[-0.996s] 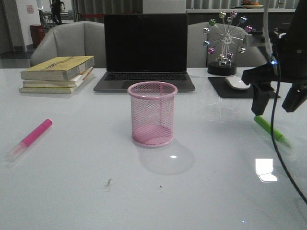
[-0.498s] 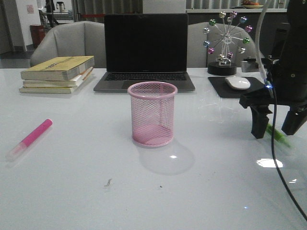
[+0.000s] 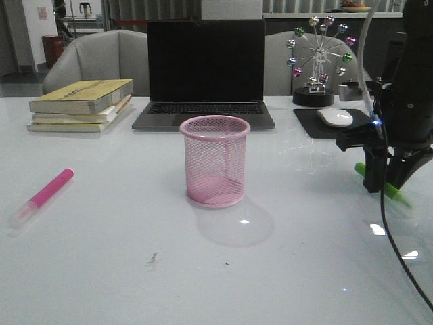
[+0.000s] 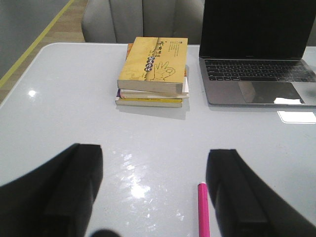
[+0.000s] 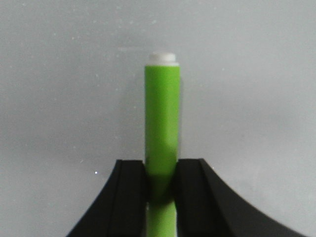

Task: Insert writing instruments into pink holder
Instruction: 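Close the right gripper on the lime-green marker, holding it upright, then lift the green marker and carry it above the pink mesh holder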

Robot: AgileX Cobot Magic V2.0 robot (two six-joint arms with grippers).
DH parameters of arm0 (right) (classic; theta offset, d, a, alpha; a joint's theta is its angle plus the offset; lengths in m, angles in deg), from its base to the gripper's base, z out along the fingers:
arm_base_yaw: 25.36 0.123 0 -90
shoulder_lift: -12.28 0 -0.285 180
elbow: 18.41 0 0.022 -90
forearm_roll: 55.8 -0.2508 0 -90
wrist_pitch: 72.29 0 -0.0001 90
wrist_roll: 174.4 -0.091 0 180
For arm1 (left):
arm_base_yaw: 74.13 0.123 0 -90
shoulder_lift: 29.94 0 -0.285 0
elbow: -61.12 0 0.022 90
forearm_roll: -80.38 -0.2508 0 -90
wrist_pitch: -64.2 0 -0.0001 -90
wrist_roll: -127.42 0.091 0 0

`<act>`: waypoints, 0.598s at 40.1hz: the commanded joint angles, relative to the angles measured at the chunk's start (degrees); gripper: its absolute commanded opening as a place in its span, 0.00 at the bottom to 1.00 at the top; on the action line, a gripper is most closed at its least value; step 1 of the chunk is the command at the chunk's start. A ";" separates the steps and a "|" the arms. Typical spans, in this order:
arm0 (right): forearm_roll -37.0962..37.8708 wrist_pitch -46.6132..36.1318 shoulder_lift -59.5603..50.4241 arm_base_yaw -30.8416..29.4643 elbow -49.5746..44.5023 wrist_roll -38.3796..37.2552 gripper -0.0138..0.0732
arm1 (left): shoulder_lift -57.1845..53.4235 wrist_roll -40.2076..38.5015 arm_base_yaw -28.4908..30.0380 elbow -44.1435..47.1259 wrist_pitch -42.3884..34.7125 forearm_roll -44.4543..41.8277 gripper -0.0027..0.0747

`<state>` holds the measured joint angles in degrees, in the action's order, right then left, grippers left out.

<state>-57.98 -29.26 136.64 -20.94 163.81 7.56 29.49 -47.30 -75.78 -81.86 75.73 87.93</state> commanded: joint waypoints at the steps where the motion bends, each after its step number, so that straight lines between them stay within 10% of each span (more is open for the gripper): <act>1: 0.47 -4.14 -1.27 -0.10 0.49 0.58 0.22 | -0.37 -0.52 -0.32 -2.09 -4.34 0.14 0.69; 24: -3.72 -24.44 -17.36 7.97 0.23 0.58 0.22 | -0.37 -0.52 -0.32 -2.09 -5.17 0.14 0.69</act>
<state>-61.21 -47.39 124.73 -15.06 162.62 7.56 29.49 -47.30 -75.78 -81.86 75.73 87.93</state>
